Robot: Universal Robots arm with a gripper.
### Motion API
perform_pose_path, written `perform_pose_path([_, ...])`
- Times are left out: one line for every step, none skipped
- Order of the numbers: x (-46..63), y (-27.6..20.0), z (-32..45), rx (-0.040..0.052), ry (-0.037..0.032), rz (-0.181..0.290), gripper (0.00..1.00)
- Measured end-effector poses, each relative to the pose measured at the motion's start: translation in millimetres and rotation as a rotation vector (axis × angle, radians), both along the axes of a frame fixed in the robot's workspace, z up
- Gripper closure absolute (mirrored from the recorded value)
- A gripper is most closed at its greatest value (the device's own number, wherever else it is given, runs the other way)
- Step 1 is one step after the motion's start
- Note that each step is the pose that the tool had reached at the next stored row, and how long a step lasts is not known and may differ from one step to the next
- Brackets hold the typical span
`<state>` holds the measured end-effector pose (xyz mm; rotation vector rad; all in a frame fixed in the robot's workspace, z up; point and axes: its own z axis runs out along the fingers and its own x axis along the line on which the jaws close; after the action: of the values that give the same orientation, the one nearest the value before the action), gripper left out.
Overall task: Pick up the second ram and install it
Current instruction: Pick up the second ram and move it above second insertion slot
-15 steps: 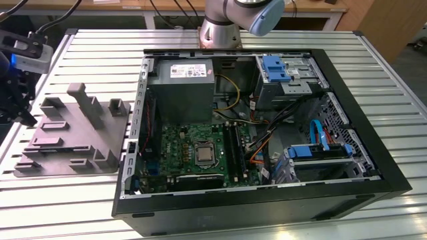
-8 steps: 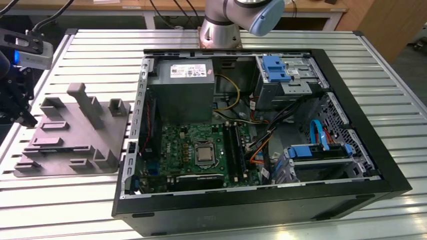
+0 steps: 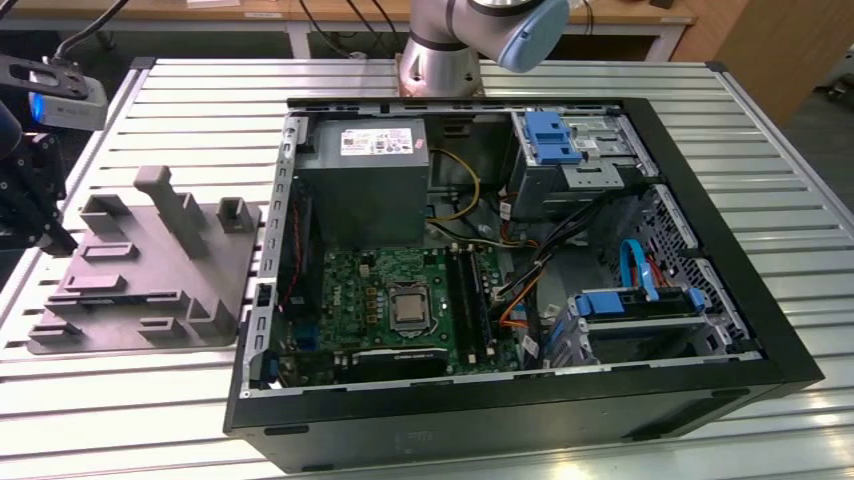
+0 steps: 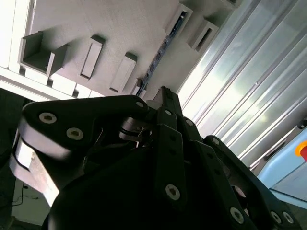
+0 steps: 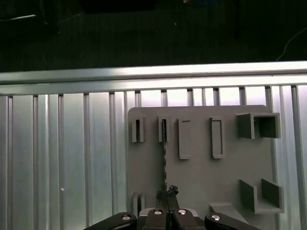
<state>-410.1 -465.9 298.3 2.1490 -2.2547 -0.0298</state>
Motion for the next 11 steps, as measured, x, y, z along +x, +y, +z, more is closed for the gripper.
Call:
perform_pose_path([0.0,0.0,0.0,-0.0001,0.0,0.0,0.9])
perform_pose_path([0.0,0.0,0.0,0.0,-0.0001,0.0,0.9])
perform_pose_path([0.0,0.0,0.0,0.0,-0.0001,0.0,0.9])
perform_pose_path([0.0,0.0,-0.4,0.0,-0.0007,0.0,0.9])
perform_pose_path([-0.2,0.0,-1.5,0.0001,-0.0047,0.0,0.9])
perform_pose_path([-0.1,0.0,-2.4,0.0,-0.0088,0.0,0.9])
perform_pose_path([-0.1,0.0,-3.4,-0.0001,-0.0132,0.0,0.9])
perform_pose_path([-0.1,0.0,-4.7,0.0,-0.0174,0.0,0.9])
perform_pose_path([-0.2,0.0,-5.9,0.0,-0.0212,0.0,0.9])
perform_pose_path([-0.1,0.0,-7.3,0.0001,-0.0243,0.0,0.9])
perform_pose_path([-0.2,0.0,-8.7,0.0001,-0.0265,0.0,0.9])
